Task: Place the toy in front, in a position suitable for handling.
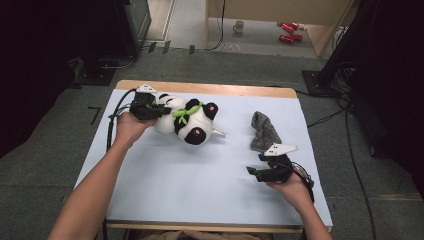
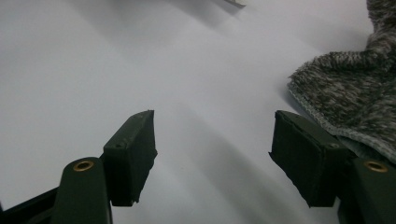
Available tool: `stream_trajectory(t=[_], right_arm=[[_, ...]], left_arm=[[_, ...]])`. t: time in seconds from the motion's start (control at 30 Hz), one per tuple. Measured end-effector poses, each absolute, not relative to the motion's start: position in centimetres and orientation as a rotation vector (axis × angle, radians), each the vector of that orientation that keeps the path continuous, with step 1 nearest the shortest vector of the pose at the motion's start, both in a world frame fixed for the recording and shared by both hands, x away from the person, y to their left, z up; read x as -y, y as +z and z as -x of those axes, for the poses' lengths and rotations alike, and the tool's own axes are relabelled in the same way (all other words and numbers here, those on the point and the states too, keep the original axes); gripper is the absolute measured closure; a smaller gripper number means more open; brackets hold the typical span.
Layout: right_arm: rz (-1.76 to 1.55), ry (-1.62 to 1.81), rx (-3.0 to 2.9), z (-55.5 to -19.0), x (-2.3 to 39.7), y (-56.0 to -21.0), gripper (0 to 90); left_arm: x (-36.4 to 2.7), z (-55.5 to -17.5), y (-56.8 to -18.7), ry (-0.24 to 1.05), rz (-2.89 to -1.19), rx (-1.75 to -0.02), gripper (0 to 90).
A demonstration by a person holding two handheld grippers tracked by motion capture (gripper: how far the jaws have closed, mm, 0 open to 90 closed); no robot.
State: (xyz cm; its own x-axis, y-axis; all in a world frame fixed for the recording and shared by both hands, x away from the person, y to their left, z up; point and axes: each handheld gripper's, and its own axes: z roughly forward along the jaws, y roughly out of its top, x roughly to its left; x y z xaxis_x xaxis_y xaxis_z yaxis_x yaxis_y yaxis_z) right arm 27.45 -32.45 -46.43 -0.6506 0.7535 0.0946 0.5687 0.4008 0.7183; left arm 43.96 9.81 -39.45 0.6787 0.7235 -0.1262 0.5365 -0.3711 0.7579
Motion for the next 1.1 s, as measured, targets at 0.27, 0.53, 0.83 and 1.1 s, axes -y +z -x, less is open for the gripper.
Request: stream_trajectory(t=[0.27, 0.53, 0.83, 1.1], right_arm=[[-1.183, 1.102, -2.391, -27.4, 32.7, -46.3, 30.6], [-1.195, 1.108, -2.376, -27.5, 32.9, -46.2, 30.5], [-1.216, 1.104, -2.365, -27.7, 33.1, -46.2, 30.5], [-1.24, 1.117, -2.347, -27.9, 33.3, -46.1, 30.5]], left_arm=[[-10.3, -40.0, -38.5, 0.253, -1.939, -1.042, 76.9], [-9.2, -36.4, -40.4, 0.28, -1.848, -1.159, 76.6], [-9.3, -34.9, -42.3, 0.295, -1.83, -1.206, 73.8], [-9.9, -34.8, -42.1, 0.277, -1.851, -1.168, 55.7]])
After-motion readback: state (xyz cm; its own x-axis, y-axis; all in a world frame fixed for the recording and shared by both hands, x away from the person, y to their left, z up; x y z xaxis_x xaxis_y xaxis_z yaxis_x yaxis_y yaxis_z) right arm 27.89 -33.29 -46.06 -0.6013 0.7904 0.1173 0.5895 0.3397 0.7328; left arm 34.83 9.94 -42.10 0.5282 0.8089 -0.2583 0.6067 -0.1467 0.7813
